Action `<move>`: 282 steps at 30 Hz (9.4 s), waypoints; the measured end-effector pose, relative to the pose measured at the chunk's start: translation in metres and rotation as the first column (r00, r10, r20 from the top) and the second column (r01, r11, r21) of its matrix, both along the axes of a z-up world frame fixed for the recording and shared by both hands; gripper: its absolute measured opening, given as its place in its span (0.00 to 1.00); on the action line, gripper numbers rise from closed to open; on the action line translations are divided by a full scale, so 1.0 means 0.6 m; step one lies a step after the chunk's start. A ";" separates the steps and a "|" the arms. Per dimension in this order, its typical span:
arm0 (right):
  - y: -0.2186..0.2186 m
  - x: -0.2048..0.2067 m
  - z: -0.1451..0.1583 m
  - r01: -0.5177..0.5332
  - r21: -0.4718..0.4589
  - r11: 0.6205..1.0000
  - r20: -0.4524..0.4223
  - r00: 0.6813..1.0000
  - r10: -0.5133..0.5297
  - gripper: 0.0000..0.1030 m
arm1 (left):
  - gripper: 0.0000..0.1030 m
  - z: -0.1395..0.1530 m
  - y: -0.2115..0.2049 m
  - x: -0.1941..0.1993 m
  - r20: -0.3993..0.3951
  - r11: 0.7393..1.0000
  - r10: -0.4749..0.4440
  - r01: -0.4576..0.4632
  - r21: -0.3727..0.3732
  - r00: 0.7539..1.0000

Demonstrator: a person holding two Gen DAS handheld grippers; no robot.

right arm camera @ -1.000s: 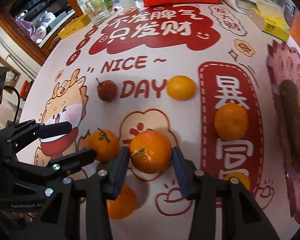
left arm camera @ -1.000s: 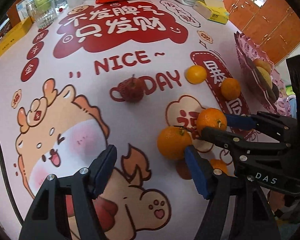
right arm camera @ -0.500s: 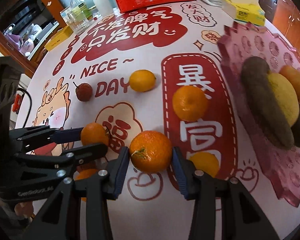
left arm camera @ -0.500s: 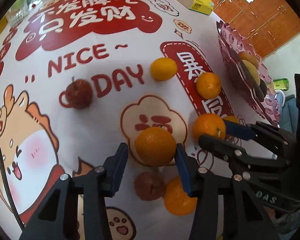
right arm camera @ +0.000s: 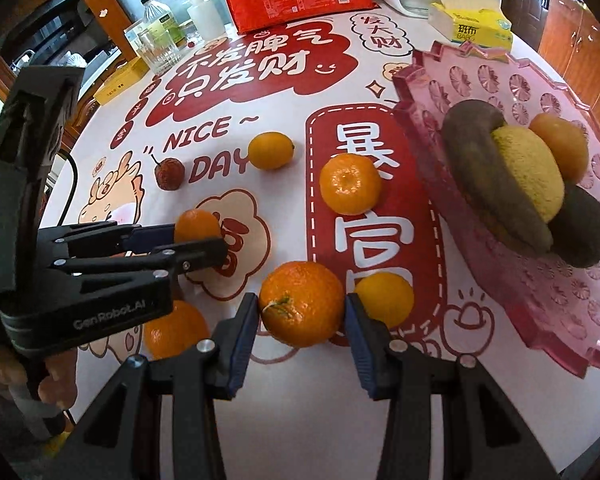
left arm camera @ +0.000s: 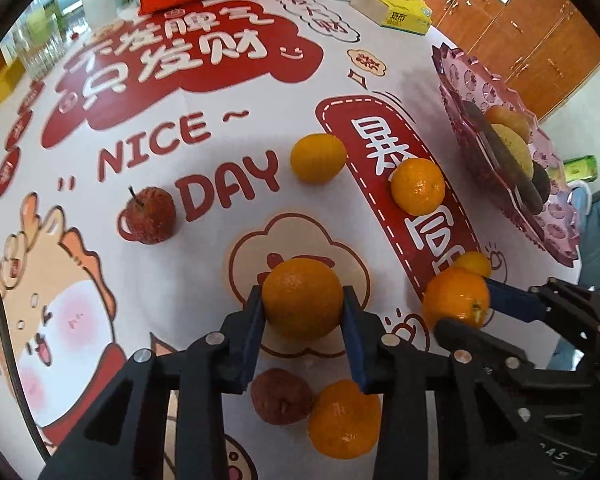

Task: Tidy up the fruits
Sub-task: 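Grasp a mandarin with the left tool while the right tool grasps another mandarin, then carry both mandarins over the pink bowl with both tools, then lower both mandarins into the bowl and open both tools, then withdraw both tools from the bowl toward the red fruit and lemon, then grasp the red lychee with the left tool while the right tool grasps the lemon, then carry the lychee and lemon over the pink bowl with both tools, then lower the lychee and lemon into the bowl and open both tools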

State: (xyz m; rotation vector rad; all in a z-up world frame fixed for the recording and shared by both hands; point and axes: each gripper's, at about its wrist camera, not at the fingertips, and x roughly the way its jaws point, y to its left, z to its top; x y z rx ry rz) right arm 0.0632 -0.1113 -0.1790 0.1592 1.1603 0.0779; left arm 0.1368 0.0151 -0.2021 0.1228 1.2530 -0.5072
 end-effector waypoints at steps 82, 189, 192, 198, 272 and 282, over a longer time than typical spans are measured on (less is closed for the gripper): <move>-0.392 0.022 0.108 0.062 -0.157 0.986 0.137 0.990 -0.040 0.58 | 0.84 0.130 -0.381 -0.006 0.229 0.986 0.029 -0.065 0.153 0.973; 0.059 0.206 -0.025 -0.119 -0.088 0.989 0.017 0.993 0.121 0.36 | 0.28 -0.013 0.088 0.115 0.074 0.985 0.153 -0.158 0.073 0.985; 0.056 0.205 -0.025 -0.117 -0.080 0.990 0.019 0.993 0.118 0.35 | 0.28 -0.011 0.090 0.113 0.063 0.984 0.160 -0.165 0.070 0.985; 0.053 0.188 -0.002 -0.108 -0.070 0.992 0.044 0.993 0.111 0.35 | 0.27 0.028 0.096 0.096 0.102 0.982 0.167 -0.174 0.069 0.981; -0.403 0.078 0.109 -0.041 -0.156 0.987 0.142 0.988 0.064 0.35 | 0.28 0.118 -0.449 0.072 0.192 0.996 0.013 -0.029 0.082 0.981; -0.404 0.094 0.085 -0.036 -0.161 0.986 0.112 0.992 0.055 0.37 | 0.60 0.091 -0.448 0.079 0.185 0.990 0.010 -0.035 0.134 0.983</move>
